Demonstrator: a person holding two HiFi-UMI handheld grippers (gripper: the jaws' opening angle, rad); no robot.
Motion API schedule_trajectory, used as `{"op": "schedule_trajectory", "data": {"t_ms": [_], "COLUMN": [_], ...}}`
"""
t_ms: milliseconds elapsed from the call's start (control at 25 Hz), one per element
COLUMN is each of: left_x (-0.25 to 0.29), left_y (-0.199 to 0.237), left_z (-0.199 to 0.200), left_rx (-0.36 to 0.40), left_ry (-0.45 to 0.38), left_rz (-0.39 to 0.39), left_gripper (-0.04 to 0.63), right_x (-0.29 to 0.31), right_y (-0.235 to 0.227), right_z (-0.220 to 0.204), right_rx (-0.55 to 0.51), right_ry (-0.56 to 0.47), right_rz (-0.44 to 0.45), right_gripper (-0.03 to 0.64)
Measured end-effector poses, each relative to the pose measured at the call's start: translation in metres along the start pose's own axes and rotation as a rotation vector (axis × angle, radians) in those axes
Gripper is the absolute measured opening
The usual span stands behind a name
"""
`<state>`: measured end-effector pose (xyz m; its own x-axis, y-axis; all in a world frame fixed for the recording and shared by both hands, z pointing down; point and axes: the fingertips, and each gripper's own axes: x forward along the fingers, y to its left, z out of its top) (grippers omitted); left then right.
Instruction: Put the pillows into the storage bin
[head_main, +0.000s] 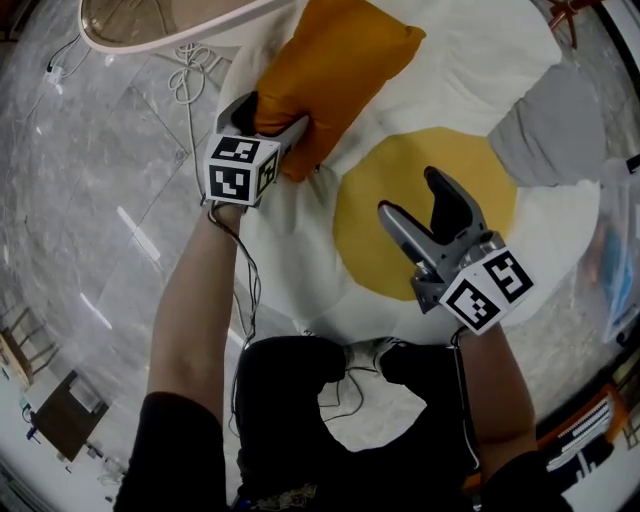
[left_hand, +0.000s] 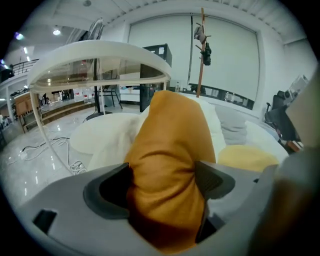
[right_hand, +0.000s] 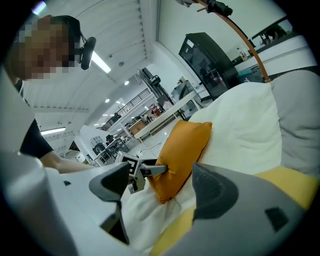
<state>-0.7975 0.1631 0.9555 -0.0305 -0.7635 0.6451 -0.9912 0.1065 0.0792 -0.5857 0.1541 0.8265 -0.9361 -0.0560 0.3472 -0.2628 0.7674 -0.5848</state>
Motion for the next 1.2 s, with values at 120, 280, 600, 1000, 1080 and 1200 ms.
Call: {"op": "schedule_trajectory", "data": {"t_ms": [120, 280, 600, 1000, 1080, 1200], "left_x": [0.009, 0.021, 0.033, 0.032, 0.028, 0.016], "left_y": [0.004, 0.014, 0.029, 0.032, 0.031, 0.024], "left_z": [-0.004, -0.008, -0.011, -0.011, -0.011, -0.007], "left_rx": [-0.029, -0.079, -0.162, -0.17, -0.176, -0.162], "left_ry": [0.002, -0.06, -0.203, -0.238, -0.236, -0.238], "left_rz": [-0.027, -0.064, -0.126, -0.136, -0.14, -0.134], "left_gripper": [0.412, 0.402, 0.399, 0.388, 0.387, 0.363], "right_x": [-0.002, 0.006, 0.008, 0.007, 0.005, 0.003], "right_y": [-0.005, -0.019, -0.051, -0.058, -0.057, -0.053], "right_z": [-0.012, -0.035, -0.088, -0.084, -0.084, -0.08], "right_rx": [0.013, 0.034, -0.031, -0.047, -0.051, -0.007], "right_ry": [0.018, 0.04, 0.184, 0.167, 0.161, 0.134], "right_rz": [-0.007, -0.01, 0.014, 0.011, 0.009, 0.006], "right_gripper": [0.397, 0.38, 0.368, 0.291, 0.285, 0.259]}}
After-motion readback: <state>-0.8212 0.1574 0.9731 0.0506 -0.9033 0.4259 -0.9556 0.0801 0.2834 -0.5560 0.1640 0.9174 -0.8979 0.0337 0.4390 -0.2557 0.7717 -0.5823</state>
